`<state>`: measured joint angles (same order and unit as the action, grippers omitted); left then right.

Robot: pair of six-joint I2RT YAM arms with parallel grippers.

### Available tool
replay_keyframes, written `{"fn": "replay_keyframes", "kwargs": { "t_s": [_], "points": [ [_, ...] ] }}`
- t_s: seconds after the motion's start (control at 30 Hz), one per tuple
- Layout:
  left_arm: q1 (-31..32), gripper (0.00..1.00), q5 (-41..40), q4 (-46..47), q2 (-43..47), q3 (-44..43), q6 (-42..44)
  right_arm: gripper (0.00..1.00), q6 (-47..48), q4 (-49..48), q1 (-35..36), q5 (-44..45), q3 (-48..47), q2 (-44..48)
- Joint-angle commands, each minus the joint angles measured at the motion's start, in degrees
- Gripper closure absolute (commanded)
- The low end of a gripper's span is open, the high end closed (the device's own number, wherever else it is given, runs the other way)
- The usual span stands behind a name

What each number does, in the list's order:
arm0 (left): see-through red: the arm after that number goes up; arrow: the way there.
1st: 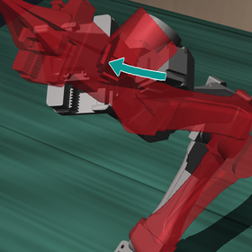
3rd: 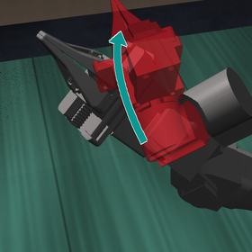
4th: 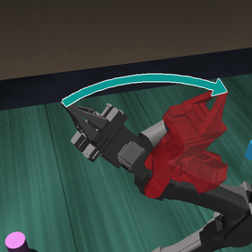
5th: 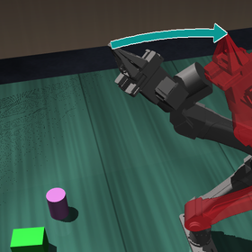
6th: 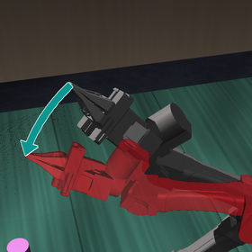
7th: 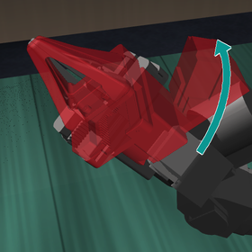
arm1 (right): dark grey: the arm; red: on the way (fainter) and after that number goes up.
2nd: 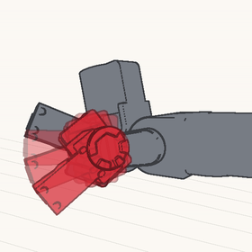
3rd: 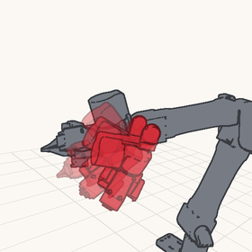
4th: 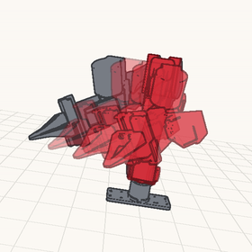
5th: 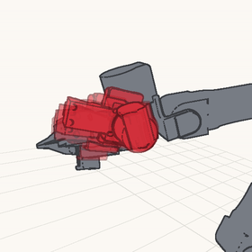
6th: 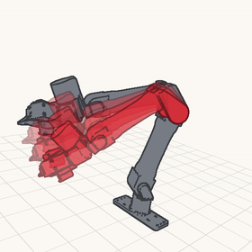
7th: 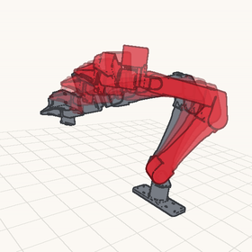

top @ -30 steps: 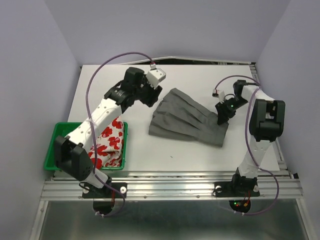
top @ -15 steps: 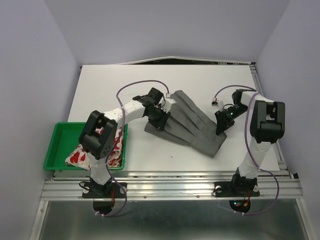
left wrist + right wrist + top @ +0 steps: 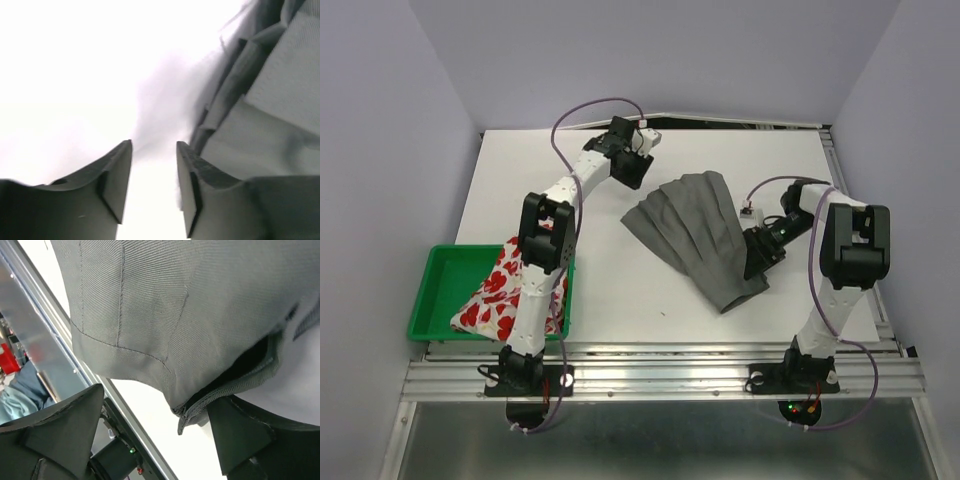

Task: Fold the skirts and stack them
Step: Fold the skirt

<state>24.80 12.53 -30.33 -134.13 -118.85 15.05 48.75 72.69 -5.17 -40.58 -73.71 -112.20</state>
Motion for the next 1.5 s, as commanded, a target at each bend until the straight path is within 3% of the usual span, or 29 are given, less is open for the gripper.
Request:
{"fn": "replay_keyframes", "kwargs": {
  "t_s": [0.0,0.2,0.4,0.47,0.6,0.9,1.07,1.3,1.47],
  "points": [
    [-0.8,0.42,-3.0,-4.4,2.6,-6.7,8.1,0.12,-2.0,-1.9,0.2,-1.5,-4.8,2.9],
    [0.8,0.34,-0.8,2.8,20.1,10.9,10.8,0.16,-11.1,-8.4,-4.2,2.0,-12.5,3.8],
    [11.8,0.35,-1.5,8.9,34.0,29.3,8.2,0.19,-17.0,-10.5,-4.8,-1.3,-15.8,1.2],
    [15.2,0.35,-2.1,10.7,35.3,32.0,6.8,0.22,-18.2,-12.1,-4.8,-3.0,-15.5,1.5],
    [25.4,0.36,-5.7,12.5,35.1,35.1,6.3,0.42,-18.2,-11.7,-4.2,-4.6,-14.3,-1.2],
    [37.9,0.31,-12.5,12.8,33.2,36.1,12.0,0.48,-15.5,-13.0,-2.6,-3.5,-2.2,-3.5],
    [42.7,0.29,-15.9,15.2,35.1,41.1,9.6,0.73,-17.5,-14.4,1.0,-7.1,2.1,-5.5],
    [47.6,0.28,-17.6,16.6,39.2,49.7,7.9,0.7,-27.8,-22.0,7.5,-15.0,6.7,-5.8],
    [50.3,0.28,-20.7,20.2,39.9,56.9,7.0,0.4,-37.6,-27.7,8.1,-21.1,9.6,-4.5]
  ]
}}
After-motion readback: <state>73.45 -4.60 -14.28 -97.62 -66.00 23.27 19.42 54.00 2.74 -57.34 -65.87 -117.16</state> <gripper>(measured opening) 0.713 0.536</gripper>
